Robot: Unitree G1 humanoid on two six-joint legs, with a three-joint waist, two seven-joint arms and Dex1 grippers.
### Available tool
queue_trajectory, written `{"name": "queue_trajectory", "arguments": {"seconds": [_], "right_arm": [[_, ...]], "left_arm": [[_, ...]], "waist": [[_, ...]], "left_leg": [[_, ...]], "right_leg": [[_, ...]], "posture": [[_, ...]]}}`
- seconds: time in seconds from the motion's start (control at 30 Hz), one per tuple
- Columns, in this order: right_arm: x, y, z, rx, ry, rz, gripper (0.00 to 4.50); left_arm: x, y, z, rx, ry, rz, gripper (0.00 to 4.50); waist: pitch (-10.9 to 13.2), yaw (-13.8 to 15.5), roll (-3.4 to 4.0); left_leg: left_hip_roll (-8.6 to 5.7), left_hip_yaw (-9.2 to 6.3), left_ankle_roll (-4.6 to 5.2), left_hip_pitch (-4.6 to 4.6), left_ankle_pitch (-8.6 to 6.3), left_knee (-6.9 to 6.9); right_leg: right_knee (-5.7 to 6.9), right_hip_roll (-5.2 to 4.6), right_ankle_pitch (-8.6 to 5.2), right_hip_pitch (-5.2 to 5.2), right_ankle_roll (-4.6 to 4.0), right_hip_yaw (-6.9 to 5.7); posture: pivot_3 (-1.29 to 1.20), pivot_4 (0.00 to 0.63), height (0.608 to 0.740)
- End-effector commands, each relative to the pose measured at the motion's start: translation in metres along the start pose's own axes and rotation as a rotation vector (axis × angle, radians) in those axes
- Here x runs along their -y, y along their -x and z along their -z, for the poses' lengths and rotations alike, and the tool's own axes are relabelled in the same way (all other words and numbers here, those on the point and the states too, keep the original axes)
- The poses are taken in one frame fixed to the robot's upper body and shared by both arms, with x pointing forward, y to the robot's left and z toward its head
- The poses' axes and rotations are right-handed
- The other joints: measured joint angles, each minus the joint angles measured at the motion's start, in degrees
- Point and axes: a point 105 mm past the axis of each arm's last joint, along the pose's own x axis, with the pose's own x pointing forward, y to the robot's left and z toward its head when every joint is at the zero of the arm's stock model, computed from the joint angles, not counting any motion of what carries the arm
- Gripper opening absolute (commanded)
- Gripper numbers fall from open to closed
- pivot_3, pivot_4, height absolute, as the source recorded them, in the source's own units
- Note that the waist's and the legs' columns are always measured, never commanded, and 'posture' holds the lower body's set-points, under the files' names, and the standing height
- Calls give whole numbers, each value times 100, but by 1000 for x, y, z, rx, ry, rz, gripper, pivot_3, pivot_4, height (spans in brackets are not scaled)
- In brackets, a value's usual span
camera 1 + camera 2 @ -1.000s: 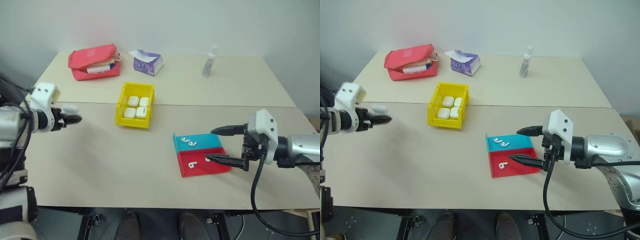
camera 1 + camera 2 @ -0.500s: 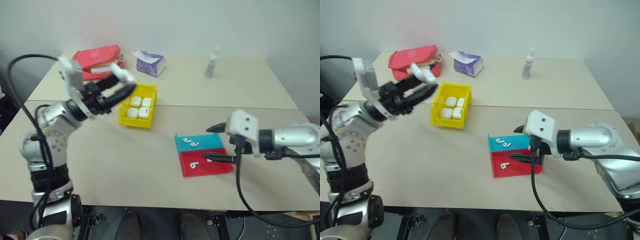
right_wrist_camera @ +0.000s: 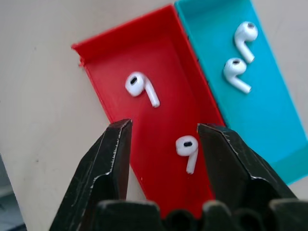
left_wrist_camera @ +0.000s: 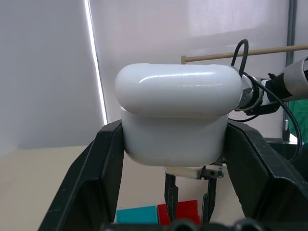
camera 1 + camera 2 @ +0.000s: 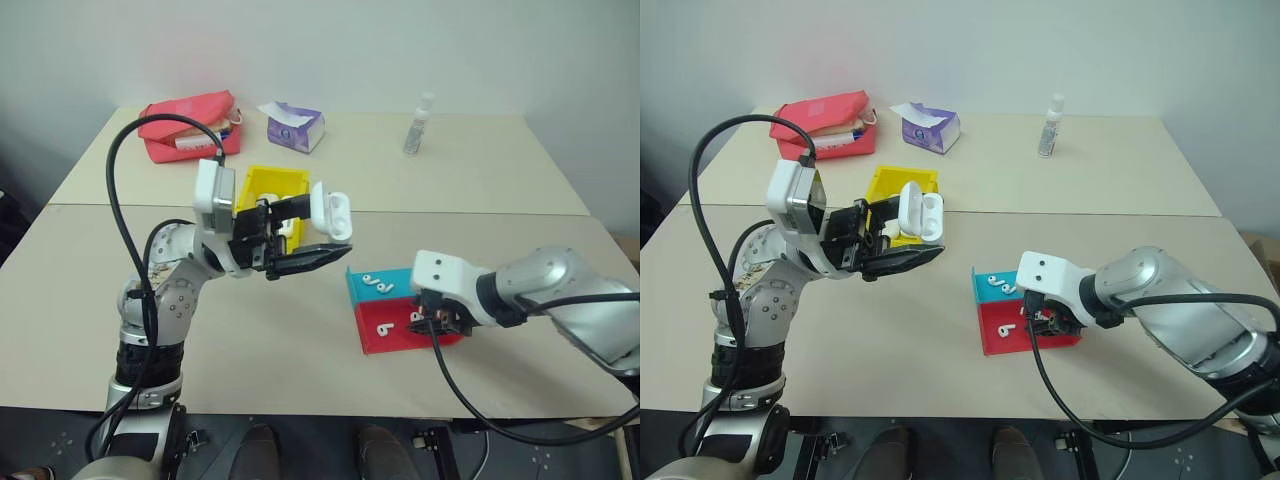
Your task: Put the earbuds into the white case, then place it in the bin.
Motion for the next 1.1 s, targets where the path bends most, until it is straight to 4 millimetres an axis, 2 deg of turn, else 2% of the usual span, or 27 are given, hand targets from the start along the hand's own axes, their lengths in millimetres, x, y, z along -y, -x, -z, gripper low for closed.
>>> {"name": "queue_trajectory", "arguments": {"seconds": [0.03,0.5,0.67,1.1], "right_arm": [[6,0,3,-44,6,33,2621],[20,-15,10,-108,15,64,2621],[19,-20,17,-135,31,42,2621],[15,-27,17,-114,19,17,2621]], "left_arm": [[6,-3,-9,42,-36,7,2776],[15,-2,-11,35,-17,-6,2776],[17,1,-8,14,-6,19,2776],[18,7,-1,19,18,-5,2776]], "waist": [[0,0,0],[0,-7,0],[0,-6,0],[0,-14,0]], "left_leg": [[0,0,0,0,0,0],[0,-4,0,-1,0,-1],[0,-6,0,-1,0,-1],[0,-8,0,3,0,-2]], "right_leg": [[0,0,0,0,0,0],[-2,0,0,0,0,-5],[-2,0,0,0,0,-8],[-3,0,-1,4,0,-10]], "posture": [[0,150,740],[0,150,740],[0,150,740],[0,150,740]]}}
